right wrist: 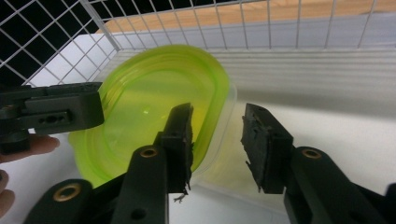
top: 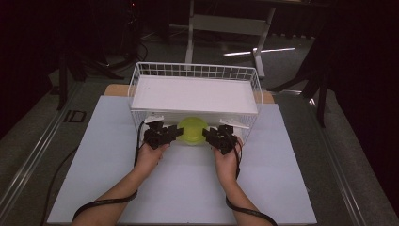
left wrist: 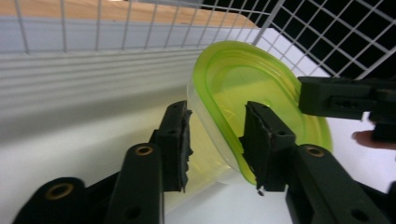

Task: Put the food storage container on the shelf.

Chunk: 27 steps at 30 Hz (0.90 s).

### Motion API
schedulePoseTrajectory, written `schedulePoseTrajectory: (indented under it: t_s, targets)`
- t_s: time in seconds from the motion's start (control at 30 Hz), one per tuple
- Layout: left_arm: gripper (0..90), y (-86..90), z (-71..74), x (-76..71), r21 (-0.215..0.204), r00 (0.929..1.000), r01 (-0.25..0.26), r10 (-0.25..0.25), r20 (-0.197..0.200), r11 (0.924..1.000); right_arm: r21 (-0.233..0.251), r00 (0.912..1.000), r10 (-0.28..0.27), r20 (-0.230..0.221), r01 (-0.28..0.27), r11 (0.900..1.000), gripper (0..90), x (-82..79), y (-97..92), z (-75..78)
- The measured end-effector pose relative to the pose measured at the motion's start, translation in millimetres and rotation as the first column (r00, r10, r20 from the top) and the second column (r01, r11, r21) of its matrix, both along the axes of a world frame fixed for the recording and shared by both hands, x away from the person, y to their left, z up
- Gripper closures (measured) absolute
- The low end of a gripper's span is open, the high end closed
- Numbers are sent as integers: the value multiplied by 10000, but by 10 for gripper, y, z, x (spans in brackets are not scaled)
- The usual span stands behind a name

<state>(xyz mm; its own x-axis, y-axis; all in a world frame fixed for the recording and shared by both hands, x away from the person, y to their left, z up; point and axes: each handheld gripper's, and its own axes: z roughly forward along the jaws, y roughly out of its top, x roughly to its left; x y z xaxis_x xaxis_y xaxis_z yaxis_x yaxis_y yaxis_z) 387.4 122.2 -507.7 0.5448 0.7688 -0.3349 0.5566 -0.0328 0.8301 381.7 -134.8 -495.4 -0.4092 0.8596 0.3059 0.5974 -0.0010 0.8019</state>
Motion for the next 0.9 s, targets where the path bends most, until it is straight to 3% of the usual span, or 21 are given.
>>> schedulePoseTrajectory:
  t_s: [0.13, 0.17, 0.3, 0.37, 0.47, 0.6, 0.63, 0.77, 0.9]
  targets:
    - [573, 40, 9, 17, -76, 9996, -232, 233, 141, 9997, -80, 9995, -84, 320, 87, 9999, 561, 11, 6, 7]
    - [556, 42, 13, 8, -270, 9992, -409, 408, -34, 9988, -25, 9995, -73, 292, 73, 10000, 554, 10, 7, 12]
    - [534, 91, 25, -30, -249, 9994, -333, 335, 77, 9991, -28, 9991, 98, 415, -97, 9999, 544, -35, 4, 46]
    - [531, 116, 42, -78, -344, 9992, -386, 388, 43, 9987, -69, 9985, 107, 542, -104, 9999, 545, -84, -4, 70]
    - [513, 182, 70, -133, -133, 9993, -264, 268, 244, 9996, -25, 9976, 102, 682, -101, 9999, 548, -148, -16, 98]
    - [475, 276, 96, -207, -234, 9989, -330, 338, 320, 9992, -28, 9965, 409, 726, -408, 9992, 574, -326, 6, 118]
    - [473, 304, 95, -227, -269, 9990, -307, 315, 312, 9992, -113, 9959, 513, 743, -506, 9987, 594, -364, 22, 112]
    - [367, 353, 82, -335, -657, 9990, -323, 342, 274, 9973, -480, 9941, 963, 493, -940, 9944, 855, -471, 103, 44]
    - [248, 393, 67, -473, -932, 9993, 73, -38, 383, 9956, -618, 9925, 1212, 175, -1199, 9909, 899, -491, 193, -58]
